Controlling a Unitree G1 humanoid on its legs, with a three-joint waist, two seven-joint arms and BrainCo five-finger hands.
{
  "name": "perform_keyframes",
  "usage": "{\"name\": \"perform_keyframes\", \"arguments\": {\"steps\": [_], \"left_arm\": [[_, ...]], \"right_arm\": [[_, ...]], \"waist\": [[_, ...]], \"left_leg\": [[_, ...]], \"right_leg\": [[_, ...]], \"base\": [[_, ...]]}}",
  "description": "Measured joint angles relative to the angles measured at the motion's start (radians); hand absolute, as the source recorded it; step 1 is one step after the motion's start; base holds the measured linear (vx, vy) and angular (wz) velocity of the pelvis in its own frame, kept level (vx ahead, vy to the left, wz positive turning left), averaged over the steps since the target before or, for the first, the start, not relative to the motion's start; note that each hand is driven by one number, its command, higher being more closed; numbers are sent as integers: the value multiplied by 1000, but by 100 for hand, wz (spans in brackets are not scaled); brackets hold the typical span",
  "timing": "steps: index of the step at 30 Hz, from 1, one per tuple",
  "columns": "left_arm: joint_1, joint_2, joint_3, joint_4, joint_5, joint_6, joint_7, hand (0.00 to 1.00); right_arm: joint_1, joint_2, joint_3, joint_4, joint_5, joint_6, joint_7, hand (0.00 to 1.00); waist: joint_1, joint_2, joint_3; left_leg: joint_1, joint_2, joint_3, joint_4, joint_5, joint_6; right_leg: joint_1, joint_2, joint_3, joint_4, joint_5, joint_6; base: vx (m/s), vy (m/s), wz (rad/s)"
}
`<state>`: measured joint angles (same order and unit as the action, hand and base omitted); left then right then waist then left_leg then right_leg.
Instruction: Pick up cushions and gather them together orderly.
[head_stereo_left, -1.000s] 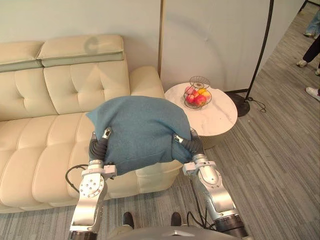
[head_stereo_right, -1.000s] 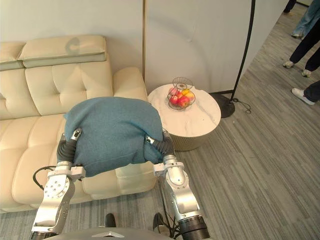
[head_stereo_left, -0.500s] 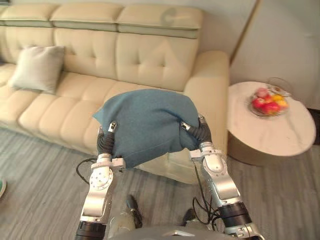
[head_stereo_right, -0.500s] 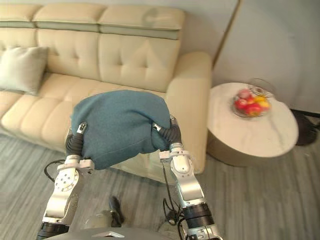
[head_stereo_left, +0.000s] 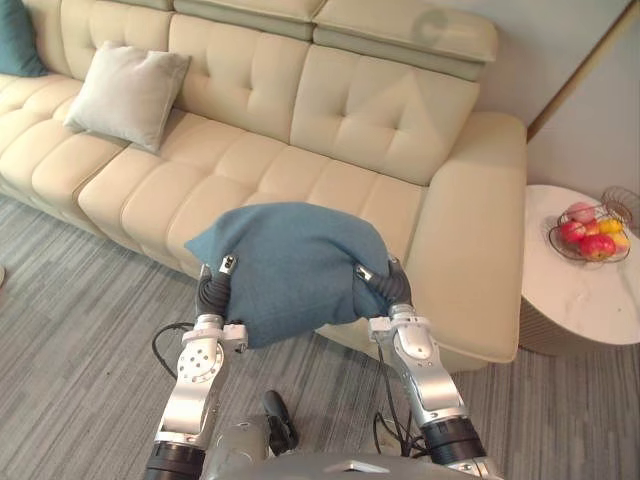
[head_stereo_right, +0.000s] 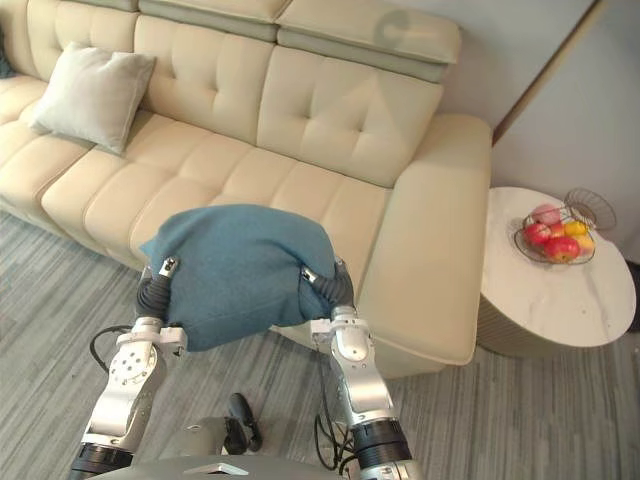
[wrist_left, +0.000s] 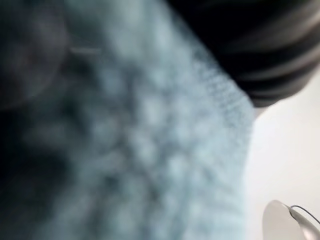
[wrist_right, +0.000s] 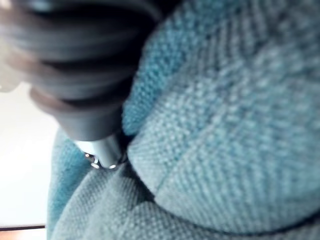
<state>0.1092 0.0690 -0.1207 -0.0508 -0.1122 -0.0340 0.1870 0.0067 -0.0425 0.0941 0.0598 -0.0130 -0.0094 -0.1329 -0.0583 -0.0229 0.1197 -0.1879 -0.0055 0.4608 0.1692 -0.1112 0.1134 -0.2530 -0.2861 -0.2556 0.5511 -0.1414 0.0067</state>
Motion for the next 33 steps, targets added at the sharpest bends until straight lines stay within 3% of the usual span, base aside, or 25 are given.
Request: {"name": "perform_keyframes", "arguments": {"steps": [3, 4, 6, 7, 10, 12, 14, 15, 16, 17, 20, 22, 24, 25, 26, 28, 30, 33], "left_arm": [[7, 2, 0, 0, 10, 6, -14, 100], [5, 2, 0, 0, 10, 6, -15, 100], [2, 5, -9, 0, 21, 13, -18, 100], [3, 6, -14, 0, 26, 14, -18, 100], [2, 8, -83, -3, 40, 14, -23, 100], [1, 1, -110, -3, 40, 14, -27, 100], [9, -2, -113, -3, 40, 14, -27, 100], [13, -3, -114, -4, 39, 14, -27, 100], [25, -2, -115, -18, 37, 14, -27, 100], [42, -5, -115, -32, 37, 12, -27, 100], [48, -15, -118, -60, 37, 2, -27, 100], [47, -19, -118, -60, 37, -1, -30, 100], [48, -23, -119, -60, 37, -1, -41, 100], [52, -32, -118, -60, 37, -1, -41, 100], [59, -35, -117, -53, 37, -1, -41, 100], [65, -6, -118, -55, 37, 4, -41, 100], [83, 14, -117, -55, 36, 5, -41, 100], [103, 25, -115, -57, 35, 5, -41, 100]], "right_arm": [[13, -5, 2, 0, 6, 0, 2, 100], [13, -5, 1, 0, 6, 0, 2, 100], [23, -7, -2, -3, 8, 0, 2, 100], [30, -8, -3, -6, 9, 0, 2, 100], [115, -16, -34, -77, 12, -10, 2, 100], [130, -43, -44, -84, 16, -12, 2, 100], [135, -49, -38, -90, 16, -11, 1, 100], [160, -51, -36, -129, 16, -9, 0, 100], [190, -51, -33, -190, 16, -9, -3, 100], [202, -52, -30, -229, 16, -9, -7, 100], [204, -52, -31, -304, 15, -11, -21, 100], [205, -52, -34, -316, 15, -11, -23, 100], [207, -52, -39, -308, 14, -11, -25, 100], [209, -56, -38, -305, 14, -11, -25, 100], [211, -63, -36, -279, 13, -12, -23, 100], [239, -14, -31, -241, 12, -7, -21, 100], [249, 10, -25, -237, 7, -3, -14, 100], [249, 20, -22, -226, 5, -4, 3, 100]], "waist": [[-6, 14, 9], [-8, 17, 11], [-37, 21, 14], [-45, 20, 13], [-74, 22, 11], [-78, 63, 9], [-73, 65, 11], [-65, 65, 11], [-48, 64, 12], [-39, 70, 9], [-6, 71, 7], [-4, 68, 9], [-1, 64, 11], [3, 77, 3], [6, 89, -4], [0, 13, -16], [4, -7, -25], [10, -16, -30]], "left_leg": [[38, -41, 0, -52, 1, -1], [41, -42, -1, -59, 1, -1], [83, -62, -43, -98, 3, -5], [98, -69, -56, -105, 6, -10], [169, -121, -135, -97, -33, -14], [158, -95, -161, -17, -70, -39], [138, -55, -142, 160, -97, -97], [90, -9, -109, 357, -98, -127], [41, 64, -44, 540, -112, -117], [17, 125, -18, 625, -134, -104], [-58, 236, -32, 622, -188, -105], [-75, 242, -78, 517, -194, -117], [-81, 197, -256, 276, -153, -157], [-61, 189, -321, 172, -100, -165], [-36, 183, -345, 115, 57, -226], [-29, 132, -287, 161, 18, -204], [-16, 126, -226, 186, -16, -181], [18, 114, -168, 179, -54, -163]], "right_leg": [[-85, 127, -77, -38, -52, -3], [-98, 142, -94, -61, -51, -3], [-114, 208, -141, -209, 15, 3], [-113, 213, -135, -229, 32, -1], [-92, 217, -51, -281, 156, -89], [-63, 213, -86, -261, 141, -93], [11, 219, -90, -281, 113, -95], [67, 223, -84, -306, 99, -88], [119, 230, -53, -323, 69, -76], [142, 238, -32, -329, 55, -72], [153, 230, 56, -333, 39, -47], [155, 205, 103, -326, 32, -16], [154, 160, 185, -315, 18, 54], [145, 158, 213, -306, 11, 78], [134, 157, 264, -300, 1, 120], [142, 95, 305, -367, 57, 134], [138, 86, 355, -402, 125, 140], [86, 87, 452, -424, 213, 147]], "base": [[146, 64, 11], [202, 54, 12], [254, 24, 48], [326, -3, 84], [392, -29, 85], [542, -45, 55], [516, -72, 15], [483, -34, -11], [421, 20, -30], [318, 54, -46], [212, 141, -74], [154, 251, -75], [194, 472, -92], [164, 467, -103], [166, 445, -90], [203, 475, -76], [99, 338, -91], [5, 249, -131]]}}
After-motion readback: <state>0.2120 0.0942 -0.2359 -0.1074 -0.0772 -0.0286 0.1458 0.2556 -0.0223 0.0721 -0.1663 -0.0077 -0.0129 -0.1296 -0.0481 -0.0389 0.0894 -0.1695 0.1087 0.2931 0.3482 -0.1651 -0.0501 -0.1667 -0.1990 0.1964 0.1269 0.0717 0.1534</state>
